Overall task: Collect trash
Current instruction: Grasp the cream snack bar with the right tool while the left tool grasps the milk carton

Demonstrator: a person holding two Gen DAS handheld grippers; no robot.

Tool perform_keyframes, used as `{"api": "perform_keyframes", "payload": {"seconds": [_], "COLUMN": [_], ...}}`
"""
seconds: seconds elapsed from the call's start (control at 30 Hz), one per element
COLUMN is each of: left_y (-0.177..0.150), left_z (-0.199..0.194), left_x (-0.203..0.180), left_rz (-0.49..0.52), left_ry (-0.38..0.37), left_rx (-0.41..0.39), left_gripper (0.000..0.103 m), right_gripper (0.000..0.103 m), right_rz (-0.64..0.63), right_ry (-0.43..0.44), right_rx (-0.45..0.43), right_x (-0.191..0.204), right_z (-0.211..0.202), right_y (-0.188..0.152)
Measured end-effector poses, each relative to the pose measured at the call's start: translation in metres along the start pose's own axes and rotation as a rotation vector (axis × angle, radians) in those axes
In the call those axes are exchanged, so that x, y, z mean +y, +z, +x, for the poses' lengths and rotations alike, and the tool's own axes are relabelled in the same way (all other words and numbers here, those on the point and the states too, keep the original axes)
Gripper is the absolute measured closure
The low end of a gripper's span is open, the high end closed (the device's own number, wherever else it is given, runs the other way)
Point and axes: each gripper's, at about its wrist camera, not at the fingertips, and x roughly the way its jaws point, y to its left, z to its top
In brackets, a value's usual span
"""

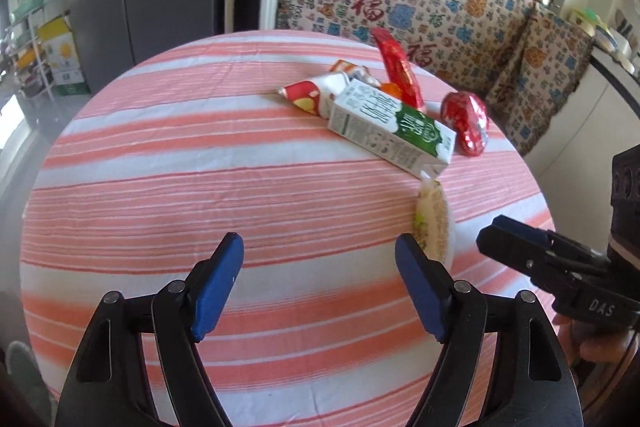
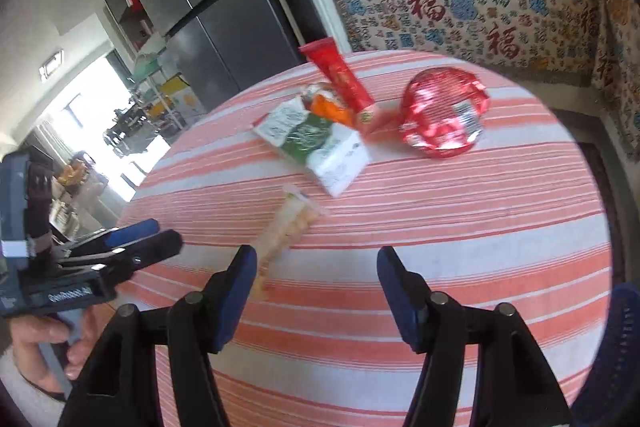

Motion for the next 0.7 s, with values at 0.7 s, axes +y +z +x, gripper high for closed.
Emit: {"api": "perform_keyframes", "payload": {"seconds": [0.7], "left_y": [0.104], "left_z": [0.075], "left_x": [-0.132], "left_rz": [0.016], "left_ry": [0.145], "left_rx": [0.035], "left_gripper": [0.008], "right_gripper": [0.075], "right_rz": [-0.041], "right_ry": [-0.259], "right_rx": [0.053], "right_x": [-0.041], "right_z": [-0.028], "right_y": [-0.02]}}
